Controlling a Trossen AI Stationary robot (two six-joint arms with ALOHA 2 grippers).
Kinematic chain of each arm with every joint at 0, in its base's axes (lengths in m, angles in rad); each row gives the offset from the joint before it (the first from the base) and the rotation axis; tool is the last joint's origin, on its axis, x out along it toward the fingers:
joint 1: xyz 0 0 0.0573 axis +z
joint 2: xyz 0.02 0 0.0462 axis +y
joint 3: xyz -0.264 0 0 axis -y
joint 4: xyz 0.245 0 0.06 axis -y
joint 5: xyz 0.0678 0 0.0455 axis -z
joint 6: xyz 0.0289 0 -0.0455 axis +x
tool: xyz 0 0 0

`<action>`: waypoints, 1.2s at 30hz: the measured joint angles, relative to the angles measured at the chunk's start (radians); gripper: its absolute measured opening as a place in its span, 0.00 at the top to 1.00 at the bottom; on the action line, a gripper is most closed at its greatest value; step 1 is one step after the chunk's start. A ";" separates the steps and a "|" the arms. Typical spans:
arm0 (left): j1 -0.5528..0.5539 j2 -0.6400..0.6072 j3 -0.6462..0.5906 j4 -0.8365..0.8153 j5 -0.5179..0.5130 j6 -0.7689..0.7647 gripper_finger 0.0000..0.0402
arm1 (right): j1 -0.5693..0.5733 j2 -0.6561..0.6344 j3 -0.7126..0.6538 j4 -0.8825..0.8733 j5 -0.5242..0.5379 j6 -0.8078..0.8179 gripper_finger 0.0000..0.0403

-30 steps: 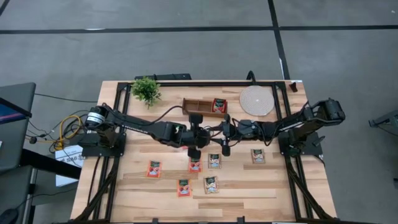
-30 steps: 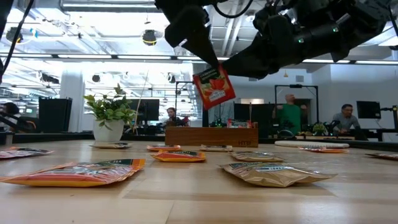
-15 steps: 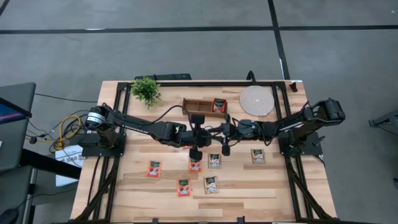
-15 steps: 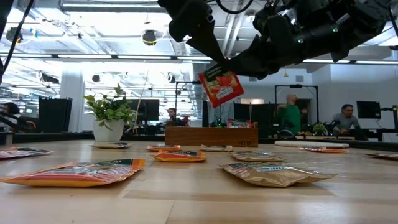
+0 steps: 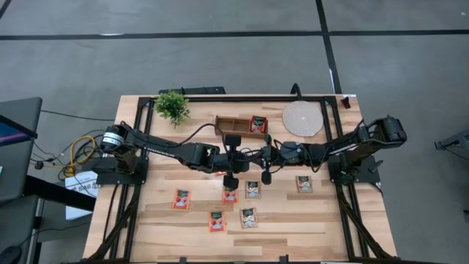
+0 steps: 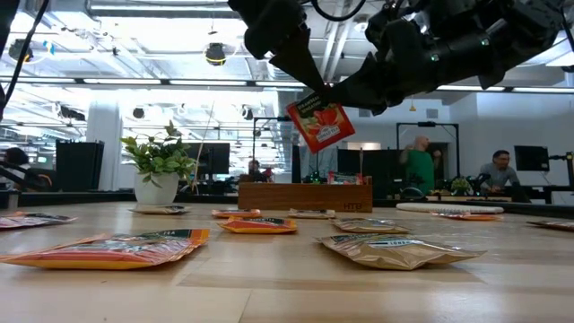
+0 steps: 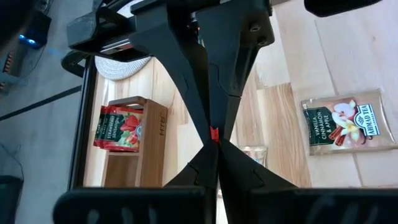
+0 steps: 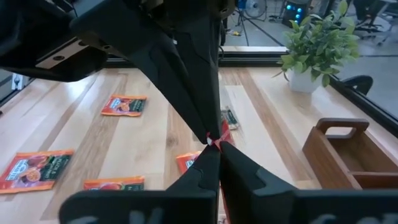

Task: Pick & Place Tea
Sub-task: Put the red tea bag into the right section of the wooden organizer

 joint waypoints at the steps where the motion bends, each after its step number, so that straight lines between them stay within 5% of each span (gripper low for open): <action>1: 0.000 0.000 0.000 0.000 -0.001 -0.006 1.00 | 0.000 0.000 0.000 0.000 0.011 0.001 1.00; 11: -0.001 0.000 0.000 -0.031 -0.019 0.025 0.95 | 0.000 0.000 0.000 0.000 0.061 0.017 1.00; 18: -0.002 0.000 0.000 -0.083 -0.151 0.013 0.86 | -0.002 0.000 0.000 0.000 0.112 0.028 1.00; 25: 0.001 0.000 -0.006 -0.423 -0.173 -0.195 0.83 | -0.065 0.000 0.000 -0.011 0.154 0.061 1.00; 30: 0.009 -0.015 -0.093 -0.547 -0.208 -0.372 0.83 | -0.163 0.000 0.000 0.020 0.113 0.090 1.00; 36: -0.004 -0.138 -0.325 -0.413 -0.250 -0.484 0.83 | -0.283 0.000 -0.013 0.040 0.054 0.141 1.00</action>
